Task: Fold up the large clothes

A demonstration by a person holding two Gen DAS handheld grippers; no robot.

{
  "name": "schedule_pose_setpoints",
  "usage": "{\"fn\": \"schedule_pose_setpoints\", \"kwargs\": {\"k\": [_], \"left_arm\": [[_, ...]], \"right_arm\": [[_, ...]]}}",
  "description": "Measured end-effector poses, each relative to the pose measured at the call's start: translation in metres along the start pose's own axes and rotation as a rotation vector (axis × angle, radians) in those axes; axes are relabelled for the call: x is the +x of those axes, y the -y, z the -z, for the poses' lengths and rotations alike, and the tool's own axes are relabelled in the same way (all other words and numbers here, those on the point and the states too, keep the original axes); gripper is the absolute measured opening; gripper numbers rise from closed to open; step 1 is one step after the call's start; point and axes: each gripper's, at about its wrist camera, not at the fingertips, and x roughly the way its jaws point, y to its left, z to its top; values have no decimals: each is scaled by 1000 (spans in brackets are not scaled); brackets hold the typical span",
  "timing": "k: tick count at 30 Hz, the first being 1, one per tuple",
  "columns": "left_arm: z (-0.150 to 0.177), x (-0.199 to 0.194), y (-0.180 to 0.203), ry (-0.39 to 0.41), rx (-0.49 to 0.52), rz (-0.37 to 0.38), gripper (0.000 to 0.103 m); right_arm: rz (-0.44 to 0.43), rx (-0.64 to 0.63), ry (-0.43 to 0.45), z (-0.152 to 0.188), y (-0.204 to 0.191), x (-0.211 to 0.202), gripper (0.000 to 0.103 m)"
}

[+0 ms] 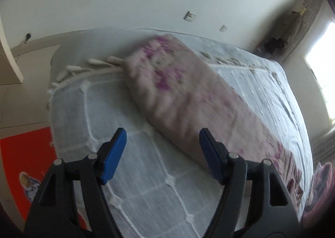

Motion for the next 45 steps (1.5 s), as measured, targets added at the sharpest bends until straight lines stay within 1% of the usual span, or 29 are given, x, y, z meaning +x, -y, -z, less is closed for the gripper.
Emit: {"fn": "schedule_pose_setpoints", "kwargs": {"k": [2,4,5,7,9,10,11,12,13,14,17,19,21,24,26,31,34,35,39,42,43,45], "left_arm": [[-14,14,-16,-21,-36,-23,72],[-24,30,-25,-58,-75,-26,72],[-27,34,-25,-61,-83,-23,72],[-31,36,-18,-31,-64,-34,72],[-34,41,-5,-17,-15,-46,71],[-34,45,0,-14,4,-62,66],[-34,50,6,-12,25,-89,38],[-36,54,11,-20,39,-109,26],[-40,53,10,-16,35,-109,22],[-42,49,11,4,26,-92,17],[-55,24,21,86,46,-53,15],[-67,1,34,139,65,-12,15],[-75,-21,43,173,80,21,14],[-89,-55,67,232,117,75,14],[-93,-79,84,277,155,105,14],[-98,-131,125,355,221,148,14],[-91,-163,156,400,271,187,14],[-93,-166,169,407,279,202,14],[-73,-202,208,430,325,304,14],[-41,-233,246,461,430,395,14],[-25,-245,262,472,475,424,14],[1,-263,286,472,533,479,14]], "right_arm": [[-1,2,-3,2,1,5,77],[-18,-12,-4,7,1,3,77],[-23,-16,-3,9,2,3,77],[-19,-17,8,12,6,0,77],[-13,-3,13,13,11,-1,77],[-16,5,10,13,13,0,77],[-20,11,4,14,15,2,77],[-21,16,1,15,18,3,77],[-21,21,-2,15,19,4,77],[-20,29,-3,16,22,5,77],[-8,39,0,17,29,3,77],[-6,49,2,16,33,2,77],[-15,65,6,16,37,3,77],[-26,74,-4,17,37,5,77],[-29,74,-7,18,37,7,77],[-35,75,-33,20,37,14,77],[-49,101,-26,19,42,13,77],[-52,112,-20,18,44,11,77],[-65,154,5,16,56,3,77],[-81,202,24,14,67,-3,77],[-86,216,27,13,70,-4,77],[-96,246,31,12,76,-6,77]]}}
